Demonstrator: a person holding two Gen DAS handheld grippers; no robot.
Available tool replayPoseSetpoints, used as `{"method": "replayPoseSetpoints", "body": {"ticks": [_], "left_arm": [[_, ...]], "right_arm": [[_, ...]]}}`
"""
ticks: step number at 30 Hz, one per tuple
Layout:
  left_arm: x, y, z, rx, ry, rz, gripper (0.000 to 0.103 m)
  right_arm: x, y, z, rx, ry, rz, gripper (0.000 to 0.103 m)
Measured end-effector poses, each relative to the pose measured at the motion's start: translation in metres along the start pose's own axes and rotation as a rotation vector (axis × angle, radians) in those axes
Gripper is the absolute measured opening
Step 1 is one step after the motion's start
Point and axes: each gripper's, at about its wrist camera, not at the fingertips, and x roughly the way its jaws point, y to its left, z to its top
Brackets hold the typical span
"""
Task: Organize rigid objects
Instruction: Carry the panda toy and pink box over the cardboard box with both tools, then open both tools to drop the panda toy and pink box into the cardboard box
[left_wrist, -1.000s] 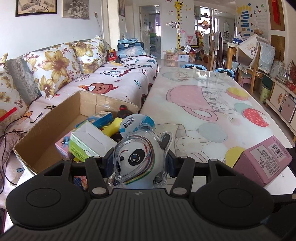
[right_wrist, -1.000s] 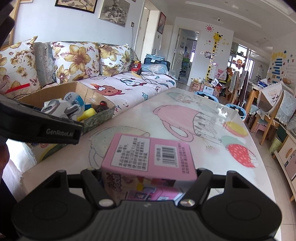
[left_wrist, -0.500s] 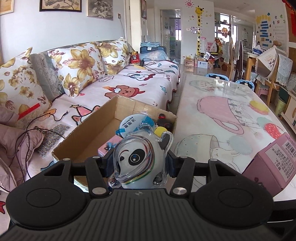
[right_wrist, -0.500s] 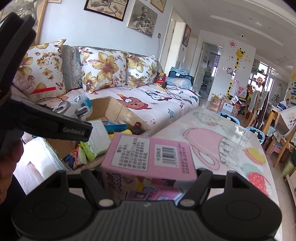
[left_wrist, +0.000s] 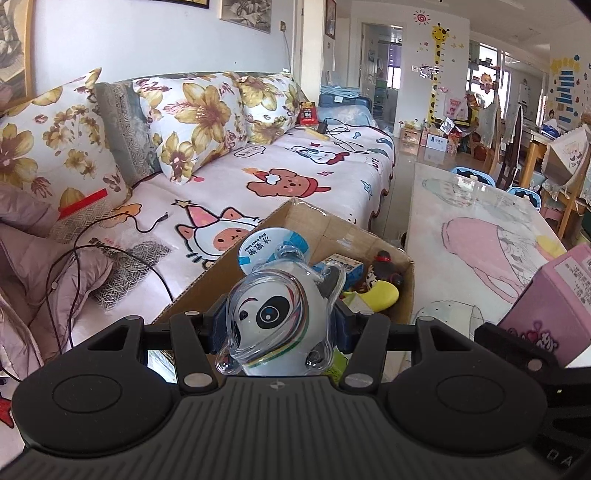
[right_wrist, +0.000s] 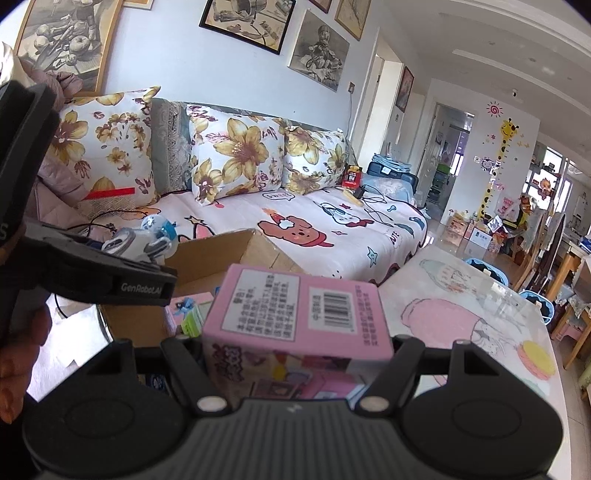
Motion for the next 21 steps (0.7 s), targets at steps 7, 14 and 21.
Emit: {"method": "replayPoseSetpoints", "body": {"ticks": [7,14,21], "left_arm": [[0.022,0.000,-0.004,-0.032,0.041,0.018,0.066],[0.043,0.008,-0.014,-0.044,0.095,0.010,0.066],[0.061,0.022,-0.016,-0.056,0.148,-0.003,0.066]], "right_arm": [[0.049,0.001,0.030,-0.015,0.000,0.033,0.074],[0.107,0.007,0.049,-0.025,0.030,0.100,0.074],[0.164,0.025,0.056,-0.090,0.078,0.176,0.074]]}}
